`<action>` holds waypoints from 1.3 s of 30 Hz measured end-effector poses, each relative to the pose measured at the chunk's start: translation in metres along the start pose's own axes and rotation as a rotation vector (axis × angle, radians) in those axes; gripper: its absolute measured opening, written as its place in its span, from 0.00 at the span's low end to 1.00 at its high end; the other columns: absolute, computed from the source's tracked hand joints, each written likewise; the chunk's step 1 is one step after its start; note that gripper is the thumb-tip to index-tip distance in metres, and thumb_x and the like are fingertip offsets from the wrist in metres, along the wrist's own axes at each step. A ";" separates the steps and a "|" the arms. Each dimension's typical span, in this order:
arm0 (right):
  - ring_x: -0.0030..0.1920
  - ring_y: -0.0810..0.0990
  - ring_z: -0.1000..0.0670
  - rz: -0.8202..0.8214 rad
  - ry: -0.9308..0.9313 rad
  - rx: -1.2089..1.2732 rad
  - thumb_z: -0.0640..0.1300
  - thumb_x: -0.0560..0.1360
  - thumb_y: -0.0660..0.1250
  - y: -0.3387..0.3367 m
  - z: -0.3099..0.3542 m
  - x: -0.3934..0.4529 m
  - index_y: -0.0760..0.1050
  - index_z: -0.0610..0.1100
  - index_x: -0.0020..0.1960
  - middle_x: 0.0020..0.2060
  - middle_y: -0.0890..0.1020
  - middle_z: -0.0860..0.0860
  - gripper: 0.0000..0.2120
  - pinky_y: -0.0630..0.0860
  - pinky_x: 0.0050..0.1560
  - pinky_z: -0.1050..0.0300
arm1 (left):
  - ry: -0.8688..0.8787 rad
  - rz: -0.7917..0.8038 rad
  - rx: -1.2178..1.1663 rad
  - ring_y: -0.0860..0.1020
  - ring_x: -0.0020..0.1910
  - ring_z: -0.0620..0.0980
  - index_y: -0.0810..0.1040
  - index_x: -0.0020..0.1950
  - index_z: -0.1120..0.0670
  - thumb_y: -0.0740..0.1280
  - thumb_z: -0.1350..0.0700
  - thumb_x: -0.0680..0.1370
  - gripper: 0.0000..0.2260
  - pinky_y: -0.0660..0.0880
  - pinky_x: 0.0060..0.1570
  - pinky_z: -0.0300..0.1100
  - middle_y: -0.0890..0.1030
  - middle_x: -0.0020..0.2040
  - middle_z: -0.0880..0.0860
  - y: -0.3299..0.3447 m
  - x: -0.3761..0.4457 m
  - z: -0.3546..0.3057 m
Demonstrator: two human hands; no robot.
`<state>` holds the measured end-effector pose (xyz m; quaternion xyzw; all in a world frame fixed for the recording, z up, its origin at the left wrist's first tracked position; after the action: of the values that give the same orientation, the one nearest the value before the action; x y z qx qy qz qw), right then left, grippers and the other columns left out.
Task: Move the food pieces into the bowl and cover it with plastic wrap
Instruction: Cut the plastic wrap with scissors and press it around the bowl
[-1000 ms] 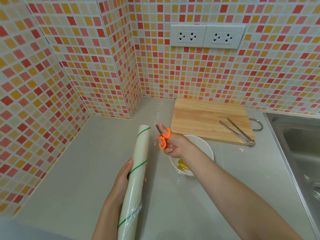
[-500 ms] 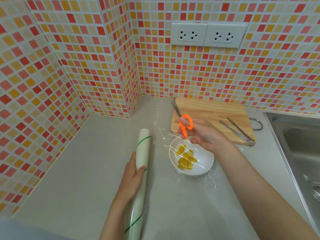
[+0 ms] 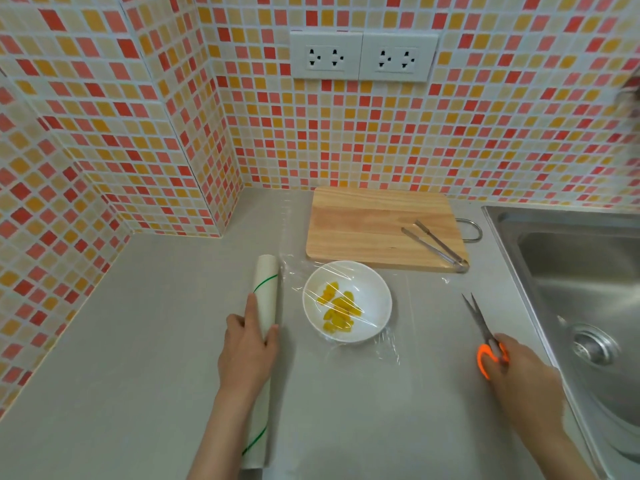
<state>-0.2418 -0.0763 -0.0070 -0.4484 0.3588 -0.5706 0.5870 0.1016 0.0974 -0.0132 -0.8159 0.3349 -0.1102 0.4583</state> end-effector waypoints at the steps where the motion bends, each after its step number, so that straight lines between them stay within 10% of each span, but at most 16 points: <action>1: 0.41 0.81 0.36 -0.023 -0.013 -0.038 0.39 0.70 0.69 0.000 0.000 0.000 0.77 0.38 0.53 0.40 0.82 0.37 0.12 0.73 0.44 0.44 | 0.000 -0.005 0.016 0.70 0.56 0.57 0.50 0.76 0.47 0.59 0.47 0.78 0.30 0.71 0.45 0.49 0.66 0.54 0.54 0.000 0.000 -0.001; 9: 0.27 0.76 0.34 -0.023 -0.133 -0.236 0.30 0.63 0.70 0.004 0.019 0.007 0.76 0.32 0.36 0.26 0.74 0.35 0.04 0.62 0.32 0.52 | 0.046 -0.105 0.133 0.66 0.65 0.61 0.58 0.75 0.55 0.62 0.47 0.77 0.29 0.69 0.58 0.53 0.65 0.68 0.60 -0.008 0.002 -0.015; 16: 0.22 0.73 0.38 0.010 -0.161 -0.260 0.26 0.60 0.68 0.009 0.026 0.009 0.75 0.33 0.31 0.23 0.72 0.36 0.05 0.60 0.31 0.54 | 0.182 -0.089 -0.378 0.62 0.73 0.52 0.53 0.77 0.55 0.58 0.49 0.80 0.28 0.57 0.71 0.42 0.61 0.74 0.56 0.005 -0.009 -0.052; 21: 0.33 0.76 0.36 0.073 -0.092 -0.288 0.30 0.67 0.66 0.003 0.030 0.009 0.77 0.33 0.39 0.32 0.76 0.34 0.02 0.61 0.35 0.52 | 0.071 0.057 -0.514 0.58 0.76 0.53 0.50 0.76 0.60 0.57 0.48 0.80 0.31 0.56 0.74 0.51 0.58 0.77 0.57 0.035 -0.009 -0.061; 24: 0.49 0.74 0.37 0.121 -0.084 -0.241 0.39 0.71 0.65 -0.003 0.052 0.015 0.75 0.39 0.56 0.48 0.76 0.38 0.14 0.67 0.46 0.48 | 0.038 0.120 -0.572 0.58 0.75 0.50 0.48 0.77 0.57 0.57 0.46 0.80 0.31 0.50 0.71 0.37 0.58 0.77 0.52 0.047 -0.005 -0.062; 31: 0.72 0.62 0.48 0.363 -0.340 0.528 0.48 0.78 0.59 0.012 0.147 0.041 0.61 0.45 0.72 0.72 0.64 0.46 0.24 0.57 0.65 0.63 | -0.059 0.228 -0.694 0.62 0.63 0.37 0.49 0.77 0.45 0.53 0.38 0.78 0.30 0.57 0.60 0.36 0.66 0.60 0.35 0.051 0.021 -0.073; 35: 0.69 0.68 0.46 0.391 -0.198 0.623 0.49 0.78 0.59 0.033 0.147 0.045 0.67 0.44 0.69 0.68 0.72 0.45 0.21 0.63 0.67 0.55 | 0.011 0.405 -0.746 0.64 0.73 0.49 0.60 0.75 0.46 0.49 0.28 0.70 0.38 0.58 0.73 0.51 0.65 0.74 0.47 0.053 0.042 -0.091; 39: 0.59 0.76 0.43 0.208 -0.105 0.539 0.49 0.77 0.61 0.036 0.119 0.035 0.72 0.42 0.64 0.57 0.80 0.43 0.18 0.71 0.59 0.51 | -0.047 0.413 -0.899 0.76 0.63 0.52 0.66 0.72 0.53 0.51 0.35 0.77 0.30 0.68 0.68 0.55 0.77 0.64 0.54 0.061 0.052 -0.103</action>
<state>-0.1152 -0.0995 0.0030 -0.2661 0.2076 -0.5580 0.7581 0.0635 -0.0274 -0.0126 -0.8518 0.4933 0.1568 0.0805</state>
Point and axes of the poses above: each hand's wrist, its own x-axis towards the middle knuckle, its own y-axis out of the palm, z = x × y, the point moved 3 cm from there along x, towards the middle knuckle
